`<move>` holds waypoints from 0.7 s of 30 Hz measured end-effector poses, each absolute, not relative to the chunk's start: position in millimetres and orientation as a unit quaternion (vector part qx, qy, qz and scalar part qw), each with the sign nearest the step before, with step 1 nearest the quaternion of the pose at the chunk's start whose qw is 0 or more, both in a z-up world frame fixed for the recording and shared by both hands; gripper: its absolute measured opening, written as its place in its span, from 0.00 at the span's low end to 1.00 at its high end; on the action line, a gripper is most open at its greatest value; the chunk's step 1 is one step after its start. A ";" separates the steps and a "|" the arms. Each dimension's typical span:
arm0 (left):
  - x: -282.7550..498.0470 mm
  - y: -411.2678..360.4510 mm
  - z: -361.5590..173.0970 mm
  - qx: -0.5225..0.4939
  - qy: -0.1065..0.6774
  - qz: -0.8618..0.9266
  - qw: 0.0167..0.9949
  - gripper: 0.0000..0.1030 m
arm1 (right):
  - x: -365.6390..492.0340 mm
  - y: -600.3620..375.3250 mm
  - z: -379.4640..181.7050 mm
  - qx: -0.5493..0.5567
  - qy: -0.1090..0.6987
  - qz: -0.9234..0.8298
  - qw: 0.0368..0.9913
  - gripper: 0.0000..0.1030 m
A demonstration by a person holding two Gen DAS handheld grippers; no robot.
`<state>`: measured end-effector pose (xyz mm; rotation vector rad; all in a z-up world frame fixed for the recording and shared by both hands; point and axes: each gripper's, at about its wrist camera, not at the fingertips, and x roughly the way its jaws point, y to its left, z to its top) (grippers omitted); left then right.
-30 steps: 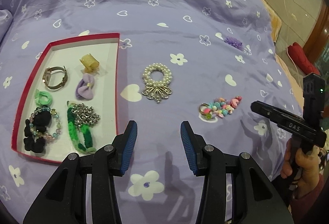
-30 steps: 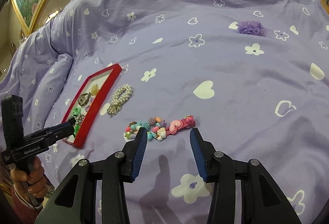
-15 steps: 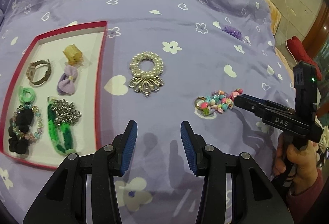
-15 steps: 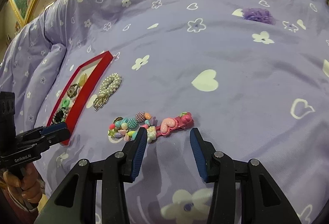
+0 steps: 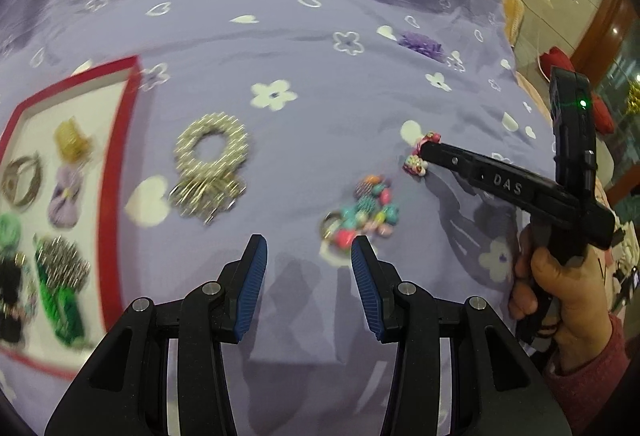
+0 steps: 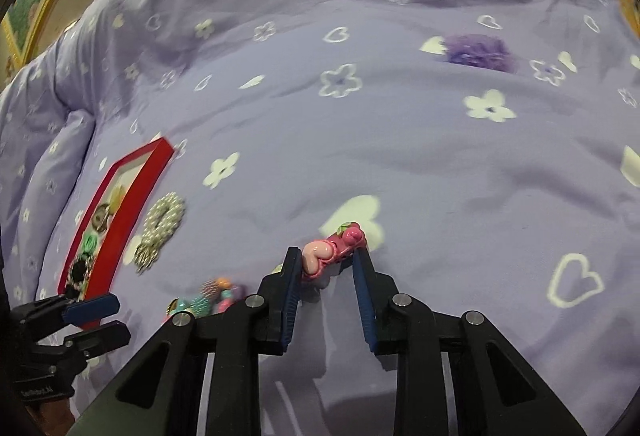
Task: Organize jewelry
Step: 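Grasp the candy-bead bracelet with the left tool while the right tool grasps its pink charm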
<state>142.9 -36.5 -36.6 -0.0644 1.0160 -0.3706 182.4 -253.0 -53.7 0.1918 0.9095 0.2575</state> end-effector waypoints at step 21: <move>171.4 -96.9 -43.2 0.031 0.485 -0.260 0.835 0.11 | 178.4 -271.3 -41.6 0.135 0.414 0.150 0.888 0.26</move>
